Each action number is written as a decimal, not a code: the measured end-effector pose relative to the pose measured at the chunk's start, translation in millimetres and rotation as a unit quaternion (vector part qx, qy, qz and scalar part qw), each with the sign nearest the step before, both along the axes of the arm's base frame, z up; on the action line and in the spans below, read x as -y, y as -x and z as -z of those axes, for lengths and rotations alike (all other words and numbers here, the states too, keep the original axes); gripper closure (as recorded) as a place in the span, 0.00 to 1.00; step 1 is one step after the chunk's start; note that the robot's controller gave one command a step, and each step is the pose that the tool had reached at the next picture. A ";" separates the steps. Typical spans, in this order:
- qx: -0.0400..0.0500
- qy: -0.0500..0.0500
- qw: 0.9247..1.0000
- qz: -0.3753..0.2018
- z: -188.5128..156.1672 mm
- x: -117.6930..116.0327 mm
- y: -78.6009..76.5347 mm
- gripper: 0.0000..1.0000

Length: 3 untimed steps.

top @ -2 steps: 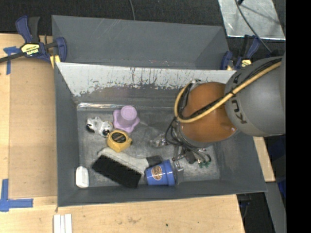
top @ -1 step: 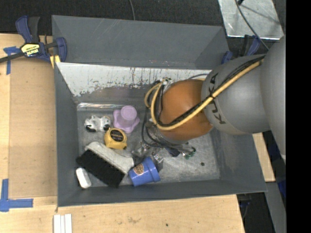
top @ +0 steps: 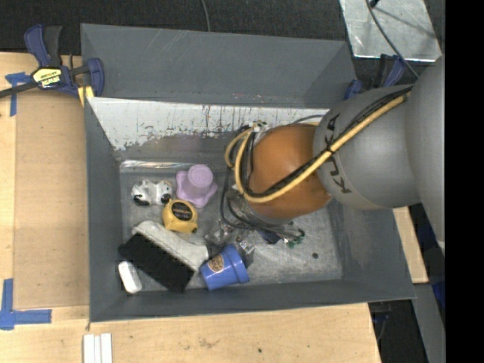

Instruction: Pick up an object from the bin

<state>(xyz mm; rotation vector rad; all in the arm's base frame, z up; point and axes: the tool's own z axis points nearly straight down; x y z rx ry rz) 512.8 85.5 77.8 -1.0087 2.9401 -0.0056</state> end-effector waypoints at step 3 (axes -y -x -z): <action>-0.016 0.002 0.997 0.070 -114.2 -3.6 26.4 1.00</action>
Offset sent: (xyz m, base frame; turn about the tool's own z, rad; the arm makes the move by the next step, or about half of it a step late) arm 0.0000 0.0000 0.0000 0.0000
